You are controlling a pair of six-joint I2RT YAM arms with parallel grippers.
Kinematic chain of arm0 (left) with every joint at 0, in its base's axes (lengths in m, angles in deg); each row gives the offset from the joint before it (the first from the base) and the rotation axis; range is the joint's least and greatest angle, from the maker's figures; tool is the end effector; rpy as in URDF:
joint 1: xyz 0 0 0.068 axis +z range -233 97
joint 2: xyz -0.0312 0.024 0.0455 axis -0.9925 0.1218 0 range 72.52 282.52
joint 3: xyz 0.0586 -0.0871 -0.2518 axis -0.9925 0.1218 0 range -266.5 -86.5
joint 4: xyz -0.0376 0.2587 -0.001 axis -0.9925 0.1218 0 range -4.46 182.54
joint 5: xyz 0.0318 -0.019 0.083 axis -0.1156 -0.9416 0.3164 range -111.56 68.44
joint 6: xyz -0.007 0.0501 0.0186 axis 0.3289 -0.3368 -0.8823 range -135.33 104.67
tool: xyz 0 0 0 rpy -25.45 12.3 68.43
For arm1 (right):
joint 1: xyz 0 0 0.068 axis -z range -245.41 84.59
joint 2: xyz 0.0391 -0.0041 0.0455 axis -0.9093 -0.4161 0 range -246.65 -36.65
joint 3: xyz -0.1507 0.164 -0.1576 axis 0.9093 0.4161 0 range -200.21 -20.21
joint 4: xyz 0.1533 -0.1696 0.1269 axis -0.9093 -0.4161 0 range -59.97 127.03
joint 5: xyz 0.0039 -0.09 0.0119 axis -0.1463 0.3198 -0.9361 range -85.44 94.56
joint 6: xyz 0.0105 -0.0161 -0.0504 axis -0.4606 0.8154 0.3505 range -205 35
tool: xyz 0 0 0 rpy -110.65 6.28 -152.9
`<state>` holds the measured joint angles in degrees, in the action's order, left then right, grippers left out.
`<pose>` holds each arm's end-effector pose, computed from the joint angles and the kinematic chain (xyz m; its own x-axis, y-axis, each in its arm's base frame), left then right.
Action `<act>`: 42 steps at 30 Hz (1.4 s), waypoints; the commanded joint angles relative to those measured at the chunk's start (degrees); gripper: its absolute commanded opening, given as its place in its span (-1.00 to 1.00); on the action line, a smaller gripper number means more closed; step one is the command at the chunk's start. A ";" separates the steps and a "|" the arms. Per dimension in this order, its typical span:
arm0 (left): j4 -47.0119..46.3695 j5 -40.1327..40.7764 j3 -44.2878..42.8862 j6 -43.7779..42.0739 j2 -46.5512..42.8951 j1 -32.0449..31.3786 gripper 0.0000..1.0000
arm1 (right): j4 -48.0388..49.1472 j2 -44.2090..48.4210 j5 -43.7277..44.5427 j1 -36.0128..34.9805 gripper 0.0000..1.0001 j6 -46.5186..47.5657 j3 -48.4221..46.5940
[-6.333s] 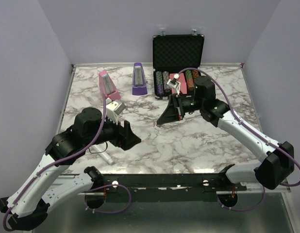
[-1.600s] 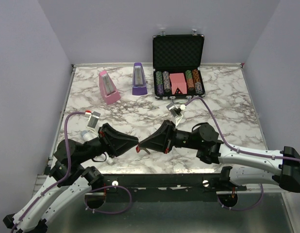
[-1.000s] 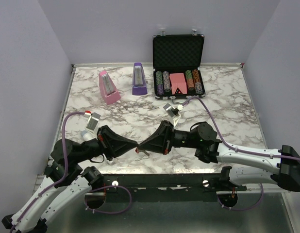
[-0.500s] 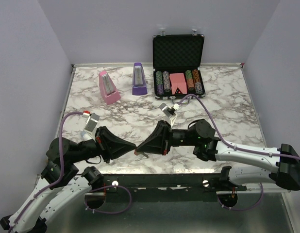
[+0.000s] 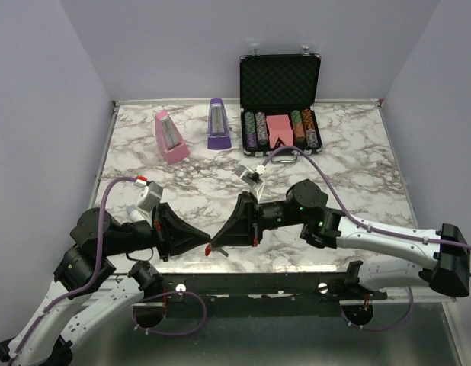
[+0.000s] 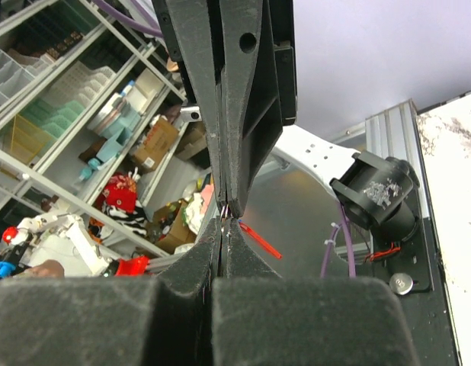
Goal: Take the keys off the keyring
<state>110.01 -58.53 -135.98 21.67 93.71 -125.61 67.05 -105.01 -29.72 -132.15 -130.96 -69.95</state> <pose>0.0322 -0.0586 0.3846 -0.5521 -0.1454 -0.8210 0.8142 0.1181 -0.5685 0.0903 0.2609 0.3580 -0.6481 -0.0038 -0.7615 -0.7354 -0.2564 0.6272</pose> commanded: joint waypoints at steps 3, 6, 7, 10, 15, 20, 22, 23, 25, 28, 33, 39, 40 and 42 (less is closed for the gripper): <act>5.76 -3.02 -1.59 -4.56 2.63 -0.19 -1.00 | -6.20 -2.39 -0.96 -0.50 -0.98 3.06 -3.52; 6.20 -2.14 -1.68 -5.00 2.19 -0.19 -1.00 | -7.95 -2.83 -1.23 -0.41 -0.98 3.77 -4.40; 6.20 -1.62 -1.68 -4.91 2.01 -0.37 -1.00 | -8.13 -2.83 -1.23 -0.50 -0.98 3.77 -4.58; 5.50 0.57 -1.42 -4.13 1.40 -0.28 -1.00 | -7.26 -2.92 -0.70 -0.50 -0.98 2.63 -4.41; 2.52 3.92 -0.63 -1.75 0.26 -0.19 -1.00 | -2.35 -3.01 0.00 -0.50 -0.96 -0.80 -3.62; -0.03 6.91 -0.62 0.18 -0.71 -0.28 -1.00 | -0.75 -2.40 1.41 -0.50 -0.83 -1.95 -3.00; -0.82 7.96 -0.36 0.88 -1.06 -0.19 -1.00 | -0.58 -2.22 1.76 -0.50 -0.82 -2.21 -2.91; -1.87 8.40 0.07 1.58 -1.50 -0.19 -1.00 | -0.40 -2.04 1.94 -0.41 -0.82 -2.38 -2.82; -3.46 9.02 0.95 2.47 -2.38 -0.19 -1.00 | 0.12 -2.04 2.03 -0.50 -0.81 -2.65 -2.74; -3.90 10.51 1.22 3.08 -2.91 -0.19 -1.00 | 0.39 -1.87 2.29 -0.41 -0.67 -2.65 -2.73; -4.43 12.53 1.13 3.87 -3.87 -0.28 -1.00 | 0.83 -1.43 2.73 -0.41 -0.56 -2.82 -2.65; -6.19 15.34 2.28 5.54 -5.19 -0.19 -1.00 | 2.15 -1.51 3.17 -0.41 -0.56 -3.35 -2.65; -6.27 15.78 2.45 5.63 -5.46 -0.19 -1.00 | 2.23 -1.52 3.17 -0.41 -0.56 -3.44 -2.65; -6.71 16.40 2.80 5.98 -5.90 -0.19 -1.00 | 2.24 -1.69 3.26 -0.50 -0.56 -3.35 -2.56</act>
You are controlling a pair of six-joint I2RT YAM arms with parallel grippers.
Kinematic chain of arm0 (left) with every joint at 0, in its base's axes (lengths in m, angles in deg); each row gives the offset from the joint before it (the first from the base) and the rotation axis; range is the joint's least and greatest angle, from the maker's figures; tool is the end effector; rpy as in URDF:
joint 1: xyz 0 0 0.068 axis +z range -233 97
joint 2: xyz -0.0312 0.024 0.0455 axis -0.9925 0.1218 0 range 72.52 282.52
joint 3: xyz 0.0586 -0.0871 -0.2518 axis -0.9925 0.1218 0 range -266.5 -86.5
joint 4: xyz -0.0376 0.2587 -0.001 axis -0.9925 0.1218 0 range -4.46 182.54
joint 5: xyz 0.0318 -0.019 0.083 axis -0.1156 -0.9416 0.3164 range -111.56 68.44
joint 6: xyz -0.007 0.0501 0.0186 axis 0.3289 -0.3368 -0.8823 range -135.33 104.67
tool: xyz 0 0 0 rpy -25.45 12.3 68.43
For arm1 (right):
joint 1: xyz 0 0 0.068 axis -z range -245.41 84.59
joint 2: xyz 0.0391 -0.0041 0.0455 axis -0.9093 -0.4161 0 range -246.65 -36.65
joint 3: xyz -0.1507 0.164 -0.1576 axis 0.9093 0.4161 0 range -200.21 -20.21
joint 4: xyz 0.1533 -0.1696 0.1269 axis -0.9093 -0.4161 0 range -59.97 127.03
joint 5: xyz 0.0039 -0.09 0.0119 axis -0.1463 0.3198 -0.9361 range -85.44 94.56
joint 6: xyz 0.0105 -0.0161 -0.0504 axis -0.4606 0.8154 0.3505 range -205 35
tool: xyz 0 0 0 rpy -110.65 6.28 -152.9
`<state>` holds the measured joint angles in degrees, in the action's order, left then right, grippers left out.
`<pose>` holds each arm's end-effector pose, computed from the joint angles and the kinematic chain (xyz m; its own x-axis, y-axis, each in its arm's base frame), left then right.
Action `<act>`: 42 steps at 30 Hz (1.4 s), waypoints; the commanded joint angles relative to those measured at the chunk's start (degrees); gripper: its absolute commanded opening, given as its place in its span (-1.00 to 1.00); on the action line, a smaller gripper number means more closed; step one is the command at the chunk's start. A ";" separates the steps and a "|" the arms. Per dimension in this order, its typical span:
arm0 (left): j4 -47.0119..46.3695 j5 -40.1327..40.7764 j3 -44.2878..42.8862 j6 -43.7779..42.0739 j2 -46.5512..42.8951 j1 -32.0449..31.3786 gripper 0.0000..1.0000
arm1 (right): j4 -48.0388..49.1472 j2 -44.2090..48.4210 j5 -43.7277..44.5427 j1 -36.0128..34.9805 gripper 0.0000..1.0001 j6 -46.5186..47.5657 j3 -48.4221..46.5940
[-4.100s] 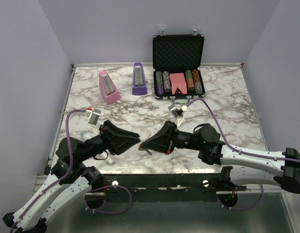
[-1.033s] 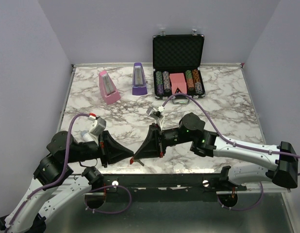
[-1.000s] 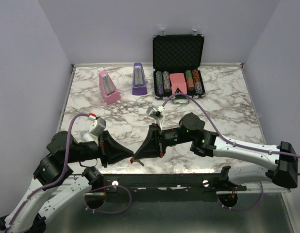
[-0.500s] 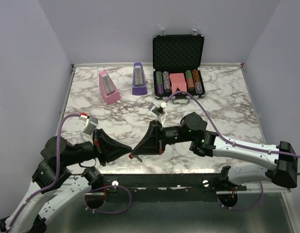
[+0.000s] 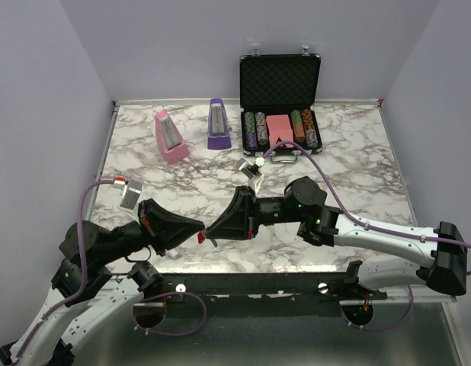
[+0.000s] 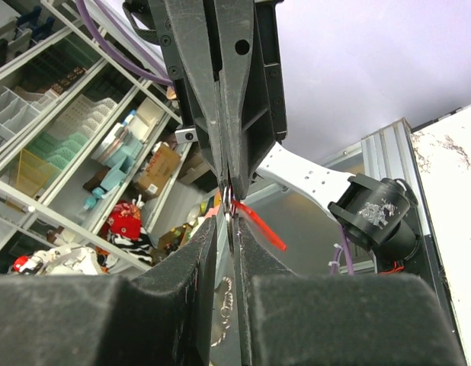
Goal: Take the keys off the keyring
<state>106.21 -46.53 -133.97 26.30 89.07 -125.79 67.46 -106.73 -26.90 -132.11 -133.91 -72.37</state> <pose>0.0272 -0.0455 0.3849 -0.5140 -0.3448 -0.7855 0.7749 0.2061 -0.5976 0.0951 0.2677 0.3660 -0.6860 0.0324 -0.7269 -0.7120 -0.2358 0.6614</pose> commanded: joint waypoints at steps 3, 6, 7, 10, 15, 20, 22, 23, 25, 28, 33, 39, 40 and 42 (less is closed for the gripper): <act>-3.70 5.19 1.41 2.05 -1.96 -0.02 -1.00 | 2.78 -0.14 0.44 -0.45 -0.56 -0.93 0.22; -3.88 5.28 1.58 2.23 -1.88 -0.02 -1.00 | 3.22 -0.32 0.52 -0.54 -0.56 -1.02 0.22; -3.70 5.20 1.58 2.23 -1.88 -0.02 -1.00 | 3.23 -0.32 0.53 -0.54 -0.56 -0.93 0.22; -4.14 5.02 2.11 2.49 -2.05 -0.11 -1.00 | 2.79 -0.67 0.53 -0.54 -0.56 -0.58 -0.48; -4.67 4.58 2.38 2.76 -2.14 -0.02 -1.00 | 2.52 -1.37 0.44 -0.54 -0.56 -0.32 -1.36; -4.67 4.67 2.46 2.85 -2.40 -0.02 -1.00 | 2.09 -1.55 1.31 -0.54 -0.57 0.30 -1.54; -4.58 4.58 2.73 2.93 -2.49 -0.11 -1.00 | 2.08 -1.46 1.49 -0.54 -0.57 0.30 -1.63; -4.67 4.49 2.90 3.02 -2.49 -0.02 -1.00 | 2.08 -1.55 1.58 -0.45 -0.57 0.48 -1.63; -4.84 4.32 3.08 3.11 -2.49 -0.02 -1.00 | 2.26 -1.37 1.67 -0.45 -0.57 0.39 -1.80; -4.85 4.23 3.17 3.11 -2.58 -0.11 -1.00 | 2.26 -1.55 1.75 -0.45 -0.57 0.65 -2.24; -4.76 4.41 3.43 3.20 -2.93 -0.02 -1.00 | 2.26 -1.63 2.28 -0.45 -0.53 0.74 -2.42; -4.85 4.32 3.60 3.11 -2.93 -0.02 -1.00 | 2.44 -2.51 1.76 -0.45 -0.65 0.65 -3.03; -4.85 4.23 3.60 3.20 -2.85 -0.10 -1.00 | 2.35 -2.69 1.76 -0.45 -0.66 0.65 -3.03; -4.85 4.14 3.60 3.11 -3.02 -0.10 -1.00 | 2.35 -2.86 1.84 -0.54 -0.66 0.65 -3.03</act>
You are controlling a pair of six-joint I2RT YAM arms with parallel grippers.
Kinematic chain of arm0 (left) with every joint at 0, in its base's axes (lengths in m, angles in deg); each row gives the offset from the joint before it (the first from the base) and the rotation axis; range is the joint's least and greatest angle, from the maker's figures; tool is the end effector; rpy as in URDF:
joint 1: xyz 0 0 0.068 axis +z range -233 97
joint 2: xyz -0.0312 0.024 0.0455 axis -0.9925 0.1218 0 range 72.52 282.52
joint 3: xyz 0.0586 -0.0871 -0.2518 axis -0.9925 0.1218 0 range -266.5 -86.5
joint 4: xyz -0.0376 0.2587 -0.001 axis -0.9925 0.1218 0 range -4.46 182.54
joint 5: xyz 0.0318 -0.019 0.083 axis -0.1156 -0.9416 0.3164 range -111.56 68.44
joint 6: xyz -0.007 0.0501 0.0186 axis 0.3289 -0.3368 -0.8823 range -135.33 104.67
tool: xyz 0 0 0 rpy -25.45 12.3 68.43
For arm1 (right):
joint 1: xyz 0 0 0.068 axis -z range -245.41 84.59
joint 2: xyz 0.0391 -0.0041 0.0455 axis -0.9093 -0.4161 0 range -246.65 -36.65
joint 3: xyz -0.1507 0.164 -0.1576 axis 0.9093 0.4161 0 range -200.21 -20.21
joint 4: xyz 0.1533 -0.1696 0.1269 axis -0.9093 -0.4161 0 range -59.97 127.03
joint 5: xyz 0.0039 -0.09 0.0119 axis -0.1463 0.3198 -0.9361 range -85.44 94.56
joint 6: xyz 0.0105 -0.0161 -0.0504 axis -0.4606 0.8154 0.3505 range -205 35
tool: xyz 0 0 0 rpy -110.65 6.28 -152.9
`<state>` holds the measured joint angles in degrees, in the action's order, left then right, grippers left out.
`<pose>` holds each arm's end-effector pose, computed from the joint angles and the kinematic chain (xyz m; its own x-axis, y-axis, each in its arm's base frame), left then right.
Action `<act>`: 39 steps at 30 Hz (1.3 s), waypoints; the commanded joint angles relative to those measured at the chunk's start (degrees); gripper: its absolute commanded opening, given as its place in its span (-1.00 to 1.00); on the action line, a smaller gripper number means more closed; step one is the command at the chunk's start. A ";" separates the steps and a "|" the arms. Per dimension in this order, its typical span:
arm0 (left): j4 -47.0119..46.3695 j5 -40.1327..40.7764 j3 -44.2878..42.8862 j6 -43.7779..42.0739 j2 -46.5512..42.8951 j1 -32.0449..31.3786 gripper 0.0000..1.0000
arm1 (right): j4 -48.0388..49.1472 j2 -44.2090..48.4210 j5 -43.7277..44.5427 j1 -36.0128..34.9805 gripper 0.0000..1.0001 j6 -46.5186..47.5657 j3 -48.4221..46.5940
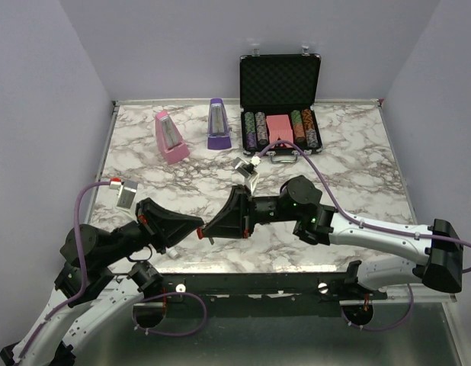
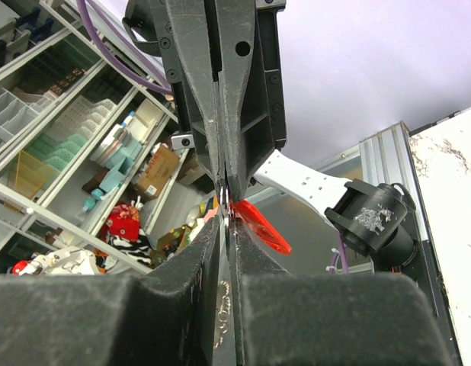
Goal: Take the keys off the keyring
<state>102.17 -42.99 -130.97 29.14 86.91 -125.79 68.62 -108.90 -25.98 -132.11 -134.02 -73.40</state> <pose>0.0282 -0.0438 0.3787 -0.5038 -0.4221 -0.7536 0.7569 0.2046 -0.6207 0.0992 0.2761 0.3644 -0.6890 0.0440 -0.7235 -0.7123 -0.2259 0.6646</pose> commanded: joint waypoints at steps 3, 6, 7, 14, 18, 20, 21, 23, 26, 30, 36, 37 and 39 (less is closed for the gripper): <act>-0.45 0.51 0.70 0.18 -0.86 -0.02 -1.00 | 1.10 -0.96 0.93 -0.54 -0.67 0.85 -2.18; -0.19 0.51 0.70 0.00 -1.03 -0.10 -1.00 | 0.49 -1.05 0.84 -0.54 -0.74 1.20 -2.62; -0.19 0.51 0.61 -0.08 -1.03 -0.19 -1.00 | 0.22 -1.05 0.93 -0.45 -0.74 1.20 -2.71; 1.13 -0.80 0.08 -0.87 -0.77 -0.02 -1.00 | -3.81 -0.96 0.40 -0.45 -0.98 2.87 -4.20; 2.80 -2.91 -0.62 -2.19 0.19 -0.02 -1.00 | -7.94 -0.97 -1.61 -0.54 -0.98 4.89 -5.87; 3.76 -3.97 -1.06 -2.89 0.55 -0.11 -1.00 | -11.36 -1.14 -2.67 -0.54 -0.98 6.47 -7.10; 4.55 -4.32 -1.41 -3.24 0.90 -0.11 -1.00 | -13.55 -1.23 -3.11 -0.45 -0.98 7.08 -7.89; 6.05 -4.50 -2.11 -4.03 1.51 -0.11 -1.00 | -17.07 -1.32 -3.56 -0.54 -0.98 8.84 -9.03; 7.98 -4.93 -2.90 -5.09 2.30 -0.10 -1.00 | -20.86 -1.32 -3.82 -0.45 -0.98 10.86 -10.35; 9.39 -6.69 -3.43 -6.06 3.18 -0.11 -1.00 | -24.47 -1.32 -4.17 -0.54 -0.98 12.45 -11.41; 13.16 -9.06 -5.36 -8.78 4.41 -0.11 -1.00 | -28.95 -1.58 -5.05 -0.54 -0.98 14.47 -12.99; 13.87 -9.24 -5.71 -9.13 4.68 -0.02 -1.00 | -29.48 -1.49 -5.05 -0.54 -0.98 14.73 -13.25; 15.80 -9.42 -6.51 -10.01 5.12 -0.02 -1.00 | -30.27 -1.49 -5.23 -0.45 -0.98 15.09 -13.52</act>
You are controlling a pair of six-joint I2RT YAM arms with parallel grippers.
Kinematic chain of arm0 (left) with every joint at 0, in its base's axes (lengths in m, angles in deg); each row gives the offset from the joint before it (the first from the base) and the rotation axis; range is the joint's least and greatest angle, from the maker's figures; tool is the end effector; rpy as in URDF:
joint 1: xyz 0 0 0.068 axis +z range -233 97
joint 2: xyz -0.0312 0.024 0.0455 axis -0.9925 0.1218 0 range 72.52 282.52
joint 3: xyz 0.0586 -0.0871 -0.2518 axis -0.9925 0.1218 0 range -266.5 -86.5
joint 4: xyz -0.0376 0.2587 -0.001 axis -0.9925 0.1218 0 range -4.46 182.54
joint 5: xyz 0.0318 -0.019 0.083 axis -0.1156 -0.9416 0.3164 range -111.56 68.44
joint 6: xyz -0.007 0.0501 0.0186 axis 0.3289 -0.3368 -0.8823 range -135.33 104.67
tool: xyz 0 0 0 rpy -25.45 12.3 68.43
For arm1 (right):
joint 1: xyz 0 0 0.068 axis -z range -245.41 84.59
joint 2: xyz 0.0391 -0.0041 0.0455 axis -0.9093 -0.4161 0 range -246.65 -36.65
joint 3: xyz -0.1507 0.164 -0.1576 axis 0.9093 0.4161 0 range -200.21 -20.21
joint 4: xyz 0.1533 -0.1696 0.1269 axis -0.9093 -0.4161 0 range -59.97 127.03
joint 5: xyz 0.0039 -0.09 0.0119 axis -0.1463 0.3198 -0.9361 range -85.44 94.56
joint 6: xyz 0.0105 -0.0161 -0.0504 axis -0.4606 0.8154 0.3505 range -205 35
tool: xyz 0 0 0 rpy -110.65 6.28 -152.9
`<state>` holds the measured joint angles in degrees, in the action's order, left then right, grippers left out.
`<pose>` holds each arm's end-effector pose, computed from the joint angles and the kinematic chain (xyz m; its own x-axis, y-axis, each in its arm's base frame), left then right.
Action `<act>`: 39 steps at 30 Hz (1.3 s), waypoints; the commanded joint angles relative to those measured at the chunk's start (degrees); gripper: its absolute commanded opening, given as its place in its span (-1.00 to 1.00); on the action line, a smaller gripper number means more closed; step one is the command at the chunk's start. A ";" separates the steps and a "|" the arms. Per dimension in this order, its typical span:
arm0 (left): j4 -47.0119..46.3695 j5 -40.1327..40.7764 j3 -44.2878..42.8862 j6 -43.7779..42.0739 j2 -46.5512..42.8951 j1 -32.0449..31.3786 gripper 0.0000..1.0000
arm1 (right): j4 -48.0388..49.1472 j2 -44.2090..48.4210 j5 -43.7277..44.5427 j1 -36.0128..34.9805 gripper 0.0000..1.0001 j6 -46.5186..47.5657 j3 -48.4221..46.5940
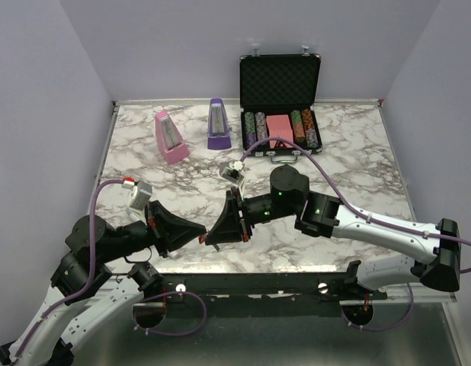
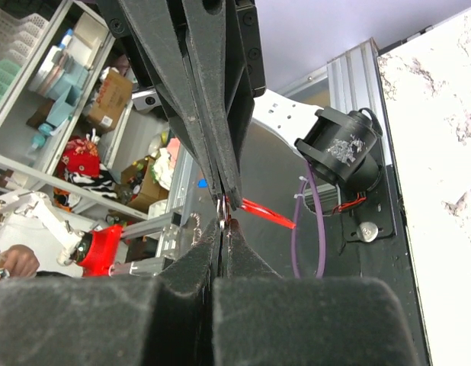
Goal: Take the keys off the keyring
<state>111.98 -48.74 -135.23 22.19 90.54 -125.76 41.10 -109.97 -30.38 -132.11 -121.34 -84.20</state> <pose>0.0289 -0.0488 0.3797 -0.5282 -0.2495 -0.8117 0.7776 0.2420 -0.5804 0.0993 0.2822 0.3765 -0.6090 -0.1860 -0.7711 -0.7667 -0.1109 0.6323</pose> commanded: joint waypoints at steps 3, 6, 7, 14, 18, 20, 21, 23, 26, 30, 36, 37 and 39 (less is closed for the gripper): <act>6.96 -3.93 -2.60 -3.76 1.66 -0.04 -1.00 | -3.64 -0.42 -0.92 -0.54 -0.98 2.76 -2.99; 7.57 -4.64 -2.69 -4.21 1.67 -0.13 -1.00 | -3.99 -0.16 -0.92 -0.45 -0.98 3.03 -3.07; 7.84 -4.64 -2.77 -4.29 1.58 -0.04 -1.00 | -3.99 -0.16 -0.75 -0.45 -0.99 3.11 -3.16; 8.46 -5.69 -2.77 -4.82 1.49 -0.04 -1.00 | -5.75 -0.33 -1.01 -0.54 -0.98 3.20 -3.60; 8.11 -6.48 -2.69 -4.82 1.75 -0.04 -1.00 | -5.92 -0.42 -1.18 -0.45 -0.98 3.20 -3.78; 8.54 -7.01 -2.77 -5.00 2.10 -0.04 -1.00 | -5.83 -0.42 -1.27 -0.45 -0.98 3.20 -3.95; 8.89 -6.84 -2.86 -5.17 2.19 -0.04 -1.00 | -5.83 -0.60 -1.36 -0.54 -0.98 3.12 -3.87; 9.77 -7.27 -3.04 -5.61 2.54 -0.04 -1.00 | -5.75 -0.68 -1.62 -0.54 -0.98 2.94 -3.95; 9.95 -7.97 -3.04 -5.88 2.90 -0.13 -1.00 | -5.57 -0.95 -1.97 -0.45 -0.98 2.68 -4.04; 9.86 -9.03 -2.86 -5.88 3.25 -0.04 -1.00 | -5.39 -1.12 -2.33 -0.63 -0.98 2.59 -3.95; 11.00 -10.08 -2.69 -6.93 3.86 -0.13 -1.00 | -5.13 -1.13 -2.94 -0.63 -0.98 2.59 -3.95; 11.27 -10.09 -2.51 -7.02 3.95 -0.13 -1.00 | -5.13 -1.21 -3.03 -0.63 -0.98 2.59 -3.95; 11.62 -10.79 -2.42 -7.37 4.30 -0.21 -1.00 | -5.13 -1.30 -3.21 -0.54 -0.98 2.59 -4.04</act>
<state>119.61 -55.27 -137.51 16.22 93.29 -125.76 33.65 -110.73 -33.33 -132.24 -118.98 -85.73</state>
